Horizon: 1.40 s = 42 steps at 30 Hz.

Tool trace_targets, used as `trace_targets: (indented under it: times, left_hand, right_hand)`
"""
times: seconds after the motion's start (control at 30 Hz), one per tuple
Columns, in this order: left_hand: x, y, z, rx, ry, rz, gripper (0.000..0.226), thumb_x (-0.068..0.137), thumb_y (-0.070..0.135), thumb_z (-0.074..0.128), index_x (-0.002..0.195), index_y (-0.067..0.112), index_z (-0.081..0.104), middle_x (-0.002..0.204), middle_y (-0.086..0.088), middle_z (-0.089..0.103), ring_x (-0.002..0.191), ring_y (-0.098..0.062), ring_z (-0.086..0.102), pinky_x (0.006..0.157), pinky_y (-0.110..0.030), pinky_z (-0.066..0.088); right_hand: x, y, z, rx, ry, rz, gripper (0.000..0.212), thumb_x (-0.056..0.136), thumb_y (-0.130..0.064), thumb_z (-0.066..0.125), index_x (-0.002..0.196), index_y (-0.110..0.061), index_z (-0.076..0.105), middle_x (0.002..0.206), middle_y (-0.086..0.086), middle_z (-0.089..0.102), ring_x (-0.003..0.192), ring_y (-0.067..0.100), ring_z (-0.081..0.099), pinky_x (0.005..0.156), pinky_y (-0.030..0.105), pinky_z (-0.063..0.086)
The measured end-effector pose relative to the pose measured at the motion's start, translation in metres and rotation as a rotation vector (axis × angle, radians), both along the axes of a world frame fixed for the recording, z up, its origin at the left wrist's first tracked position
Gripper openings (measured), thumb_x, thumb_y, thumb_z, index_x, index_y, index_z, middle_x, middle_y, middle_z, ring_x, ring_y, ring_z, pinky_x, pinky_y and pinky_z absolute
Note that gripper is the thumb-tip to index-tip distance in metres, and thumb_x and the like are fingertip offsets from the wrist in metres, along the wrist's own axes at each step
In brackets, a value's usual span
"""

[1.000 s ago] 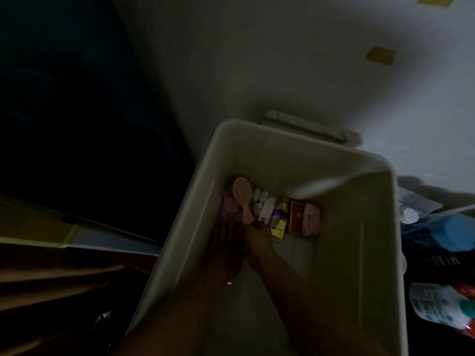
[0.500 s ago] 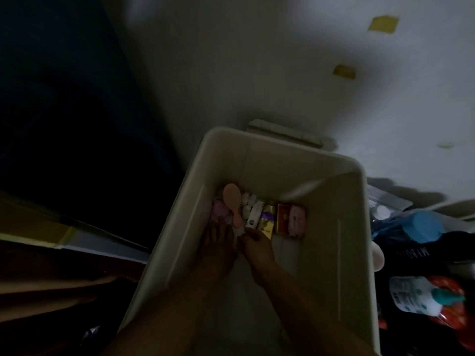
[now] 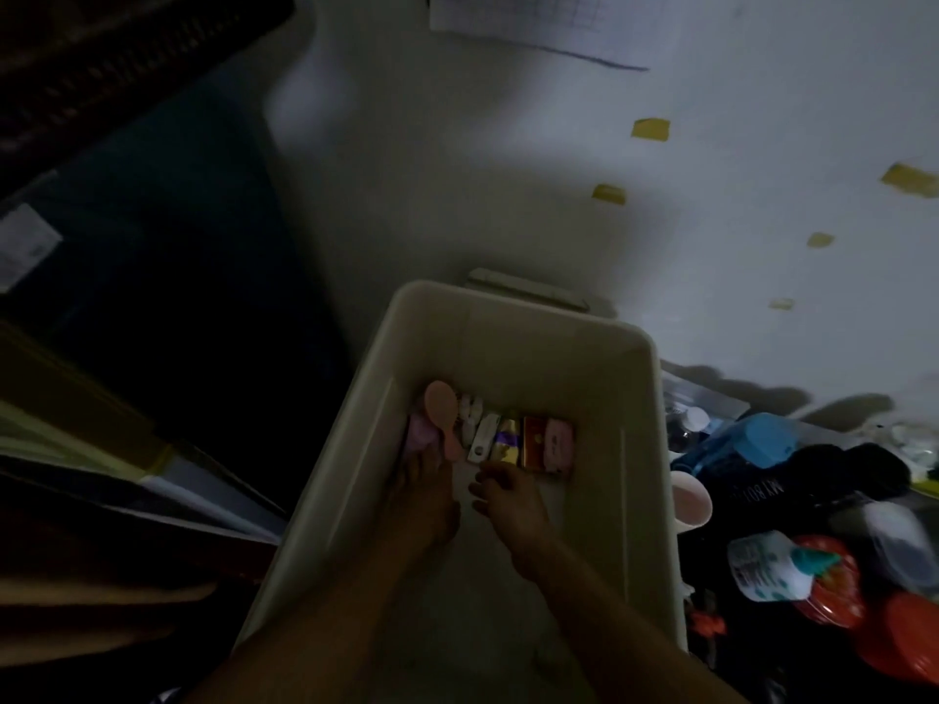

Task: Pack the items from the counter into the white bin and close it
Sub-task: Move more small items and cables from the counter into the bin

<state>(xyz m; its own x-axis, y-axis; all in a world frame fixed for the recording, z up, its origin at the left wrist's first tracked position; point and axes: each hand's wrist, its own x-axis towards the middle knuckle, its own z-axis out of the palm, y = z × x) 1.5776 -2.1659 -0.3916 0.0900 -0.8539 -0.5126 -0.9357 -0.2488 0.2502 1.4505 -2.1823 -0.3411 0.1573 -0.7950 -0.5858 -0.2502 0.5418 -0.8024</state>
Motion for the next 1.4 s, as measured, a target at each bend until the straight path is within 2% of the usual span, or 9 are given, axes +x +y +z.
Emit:
trace_targets:
  times: [0.27, 0.43, 0.57, 0.67, 0.8, 1.0, 1.17, 1.3, 1.4]
  left_hand:
    - [-0.013, 0.004, 0.038, -0.223, 0.099, -0.025, 0.077, 0.093, 0.033, 0.05, 0.154, 0.016, 0.006, 0.16, -0.01, 0.007, 0.145, -0.03, 0.013, 0.119, -0.044, 0.016]
    - [-0.026, 0.001, 0.058, -0.441, 0.061, -0.091, 0.079, 0.093, 0.035, 0.047, 0.155, 0.02, 0.0, 0.163, -0.006, -0.01, 0.149, -0.022, -0.005, 0.115, -0.041, 0.0]
    - [-0.041, -0.001, 0.085, -0.634, 0.029, -0.142, 0.048, 0.09, 0.032, 0.053, 0.134, 0.016, 0.043, 0.143, -0.008, 0.04, 0.136, -0.026, 0.035, 0.095, -0.034, 0.005]
    - [-0.054, -0.005, 0.104, -0.719, 0.059, -0.102, 0.041, 0.093, 0.033, 0.052, 0.131, 0.018, 0.048, 0.135, -0.002, 0.046, 0.123, -0.021, 0.046, 0.078, -0.033, 0.015]
    - [-0.082, -0.018, 0.124, -0.68, 0.335, -0.024, 0.049, 0.095, 0.024, 0.053, 0.141, 0.009, 0.041, 0.147, -0.009, 0.038, 0.136, -0.024, 0.038, 0.11, -0.036, 0.029]
    - [-0.15, -0.03, 0.157, -0.745, 0.644, 0.012, 0.041, 0.093, 0.012, 0.056, 0.133, 0.011, 0.047, 0.134, -0.007, 0.049, 0.124, -0.02, 0.048, 0.106, -0.037, 0.039]
    - [-0.208, -0.032, 0.174, -0.741, 0.776, 0.014, 0.032, 0.096, 0.02, 0.052, 0.126, 0.028, 0.046, 0.125, 0.007, 0.052, 0.107, 0.018, 0.046, 0.086, -0.002, 0.039]
    - [-0.251, -0.032, 0.17, -0.67, 0.803, 0.017, 0.035, 0.097, 0.021, 0.052, 0.131, 0.023, 0.047, 0.128, 0.004, 0.052, 0.118, -0.008, 0.051, 0.1, -0.03, 0.047]
    - [-0.279, -0.022, 0.162, -0.629, 0.837, 0.029, 0.032, 0.097, 0.023, 0.052, 0.123, 0.042, 0.046, 0.122, 0.019, 0.05, 0.114, 0.007, 0.049, 0.096, -0.018, 0.044]
  right_hand:
    - [-0.01, 0.007, 0.023, -0.115, 0.009, -0.021, 0.028, 0.098, -0.003, 0.046, 0.123, -0.008, 0.058, 0.119, 0.008, 0.062, 0.101, 0.016, 0.063, 0.087, 0.031, 0.052]
    - [-0.017, 0.003, 0.039, -0.195, -0.025, -0.059, 0.028, 0.095, 0.003, 0.046, 0.118, -0.002, 0.06, 0.117, 0.017, 0.064, 0.105, 0.026, 0.064, 0.097, 0.043, 0.052]
    - [-0.035, -0.001, 0.058, -0.319, -0.039, -0.074, 0.025, 0.091, -0.002, 0.055, 0.113, -0.007, 0.064, 0.114, 0.015, 0.064, 0.105, 0.029, 0.065, 0.093, 0.045, 0.054]
    - [-0.056, -0.004, 0.076, -0.375, -0.097, -0.079, 0.028, 0.09, -0.006, 0.057, 0.113, -0.019, 0.065, 0.11, 0.004, 0.068, 0.101, 0.021, 0.067, 0.084, 0.035, 0.057]
    - [-0.093, -0.012, 0.102, -0.429, -0.141, -0.126, 0.031, 0.092, -0.004, 0.052, 0.113, -0.025, 0.063, 0.112, -0.004, 0.067, 0.1, 0.01, 0.066, 0.076, 0.019, 0.054]
    - [-0.16, -0.016, 0.132, -0.468, -0.306, -0.227, 0.028, 0.096, -0.004, 0.05, 0.121, -0.011, 0.06, 0.115, 0.005, 0.067, 0.104, 0.016, 0.067, 0.089, 0.028, 0.056]
    - [-0.212, -0.019, 0.139, -0.505, -0.324, -0.294, 0.027, 0.095, -0.002, 0.053, 0.118, -0.011, 0.063, 0.11, 0.004, 0.07, 0.098, 0.013, 0.07, 0.08, 0.021, 0.056]
    - [-0.252, -0.017, 0.127, -0.49, -0.298, -0.309, 0.025, 0.095, -0.004, 0.053, 0.114, -0.015, 0.065, 0.109, 0.002, 0.071, 0.098, 0.014, 0.07, 0.081, 0.026, 0.057]
    - [-0.279, -0.012, 0.112, -0.483, -0.256, -0.313, 0.029, 0.094, -0.002, 0.05, 0.112, -0.017, 0.067, 0.107, 0.001, 0.071, 0.099, 0.014, 0.069, 0.082, 0.025, 0.057]
